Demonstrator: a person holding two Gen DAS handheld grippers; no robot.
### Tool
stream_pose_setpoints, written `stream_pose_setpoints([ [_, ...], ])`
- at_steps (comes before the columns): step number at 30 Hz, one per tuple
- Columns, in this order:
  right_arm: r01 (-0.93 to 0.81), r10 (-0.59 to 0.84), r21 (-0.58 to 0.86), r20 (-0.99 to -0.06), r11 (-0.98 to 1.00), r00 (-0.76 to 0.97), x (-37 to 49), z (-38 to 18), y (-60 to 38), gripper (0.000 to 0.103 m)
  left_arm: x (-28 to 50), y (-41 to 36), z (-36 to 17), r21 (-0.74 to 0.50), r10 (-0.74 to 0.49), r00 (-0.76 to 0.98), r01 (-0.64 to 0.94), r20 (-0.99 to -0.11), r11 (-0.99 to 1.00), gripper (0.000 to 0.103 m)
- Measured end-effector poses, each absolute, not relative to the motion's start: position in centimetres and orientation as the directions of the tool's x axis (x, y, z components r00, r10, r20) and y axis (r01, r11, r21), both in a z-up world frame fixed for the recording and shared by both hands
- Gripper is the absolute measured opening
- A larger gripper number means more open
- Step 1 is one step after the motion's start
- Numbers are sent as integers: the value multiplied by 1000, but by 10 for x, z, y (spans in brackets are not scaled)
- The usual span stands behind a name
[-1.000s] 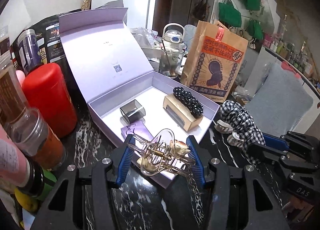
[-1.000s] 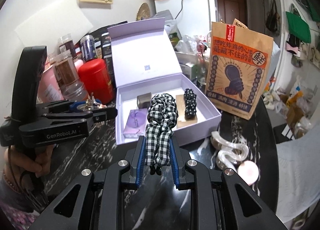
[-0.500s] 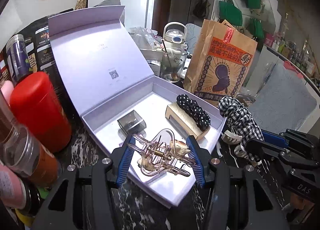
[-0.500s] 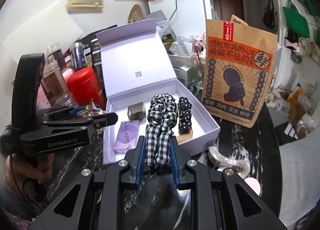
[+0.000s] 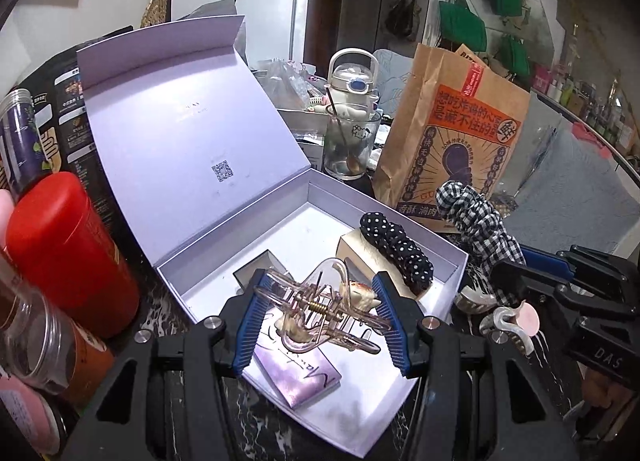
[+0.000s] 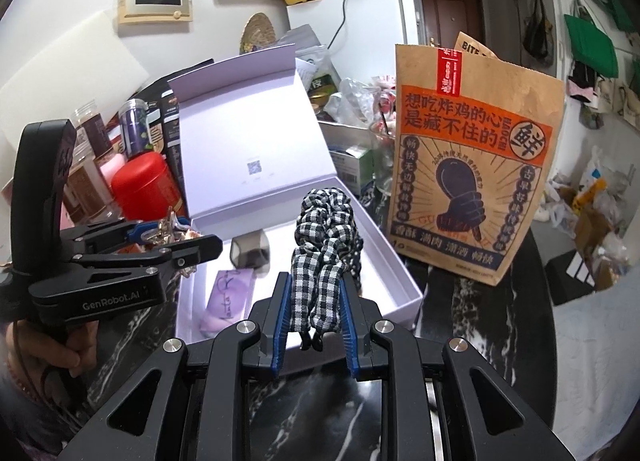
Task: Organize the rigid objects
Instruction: 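Lower the gingham scrunchie onto the gold box and open the right tool while the left holds the clip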
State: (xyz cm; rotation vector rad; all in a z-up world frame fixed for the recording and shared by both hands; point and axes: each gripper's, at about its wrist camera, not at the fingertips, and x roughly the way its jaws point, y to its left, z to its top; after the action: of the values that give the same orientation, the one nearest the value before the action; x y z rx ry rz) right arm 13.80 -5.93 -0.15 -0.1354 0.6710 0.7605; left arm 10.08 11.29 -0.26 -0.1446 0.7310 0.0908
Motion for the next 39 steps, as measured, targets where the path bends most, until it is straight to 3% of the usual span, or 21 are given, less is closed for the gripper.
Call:
stream_pose_setpoints([
  [8,-672,580,97,-604,735,547,157,1,-49,23,119,120,-10,-47,94,722,-173,-685,984,52],
  [22,-677,617,160,-594,719,515,192,-11,-43,23,145,121,-41,-19,98,683,-161,-723,987,52],
  [30,-684,600,174,-659,708,454,206,-44,-28,23,151,118,-57,2,100,652,-149,-752,989,52],
  [39,-712,561,90,-687,696,462,199,-52,-8,24,151,117,-75,-6,91,608,-155,-789,988,52],
])
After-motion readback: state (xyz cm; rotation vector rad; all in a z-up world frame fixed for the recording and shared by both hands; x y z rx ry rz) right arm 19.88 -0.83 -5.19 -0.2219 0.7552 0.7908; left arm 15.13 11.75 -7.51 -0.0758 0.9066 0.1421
